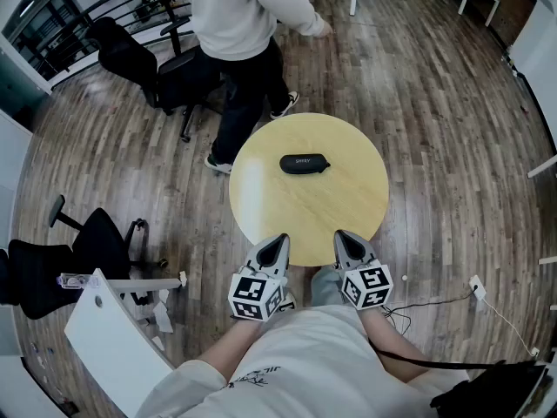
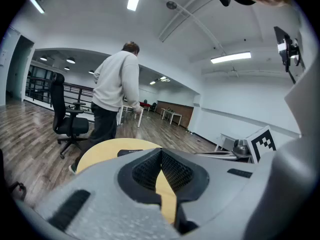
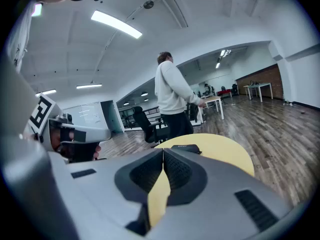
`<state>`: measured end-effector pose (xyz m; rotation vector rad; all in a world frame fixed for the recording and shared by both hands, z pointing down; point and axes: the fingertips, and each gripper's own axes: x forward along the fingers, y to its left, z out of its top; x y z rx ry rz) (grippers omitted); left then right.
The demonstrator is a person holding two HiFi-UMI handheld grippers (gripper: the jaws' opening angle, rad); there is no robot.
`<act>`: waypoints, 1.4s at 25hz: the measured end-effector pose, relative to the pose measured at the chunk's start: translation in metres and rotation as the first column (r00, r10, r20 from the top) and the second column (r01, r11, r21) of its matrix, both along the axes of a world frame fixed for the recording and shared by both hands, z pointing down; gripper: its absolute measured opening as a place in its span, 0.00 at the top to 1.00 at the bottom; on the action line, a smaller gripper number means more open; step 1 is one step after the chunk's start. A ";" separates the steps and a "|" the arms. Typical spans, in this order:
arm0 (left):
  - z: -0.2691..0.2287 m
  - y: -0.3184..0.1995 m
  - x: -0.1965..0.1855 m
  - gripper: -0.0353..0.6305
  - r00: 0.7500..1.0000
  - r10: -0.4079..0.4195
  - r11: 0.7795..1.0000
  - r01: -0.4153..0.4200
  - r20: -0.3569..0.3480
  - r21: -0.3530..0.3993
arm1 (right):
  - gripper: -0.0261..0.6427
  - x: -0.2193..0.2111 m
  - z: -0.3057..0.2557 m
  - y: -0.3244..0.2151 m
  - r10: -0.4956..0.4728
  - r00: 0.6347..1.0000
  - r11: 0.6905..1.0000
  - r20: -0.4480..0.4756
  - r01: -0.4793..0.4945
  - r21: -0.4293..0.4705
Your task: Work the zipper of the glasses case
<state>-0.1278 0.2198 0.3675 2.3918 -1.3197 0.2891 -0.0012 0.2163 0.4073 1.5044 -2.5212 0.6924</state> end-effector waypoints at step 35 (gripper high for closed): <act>0.129 -0.269 0.050 0.94 0.976 0.169 0.977 -0.147 0.139 -0.154 | 0.95 0.041 0.145 -0.252 -0.218 0.922 0.970 -0.318 0.169 -0.175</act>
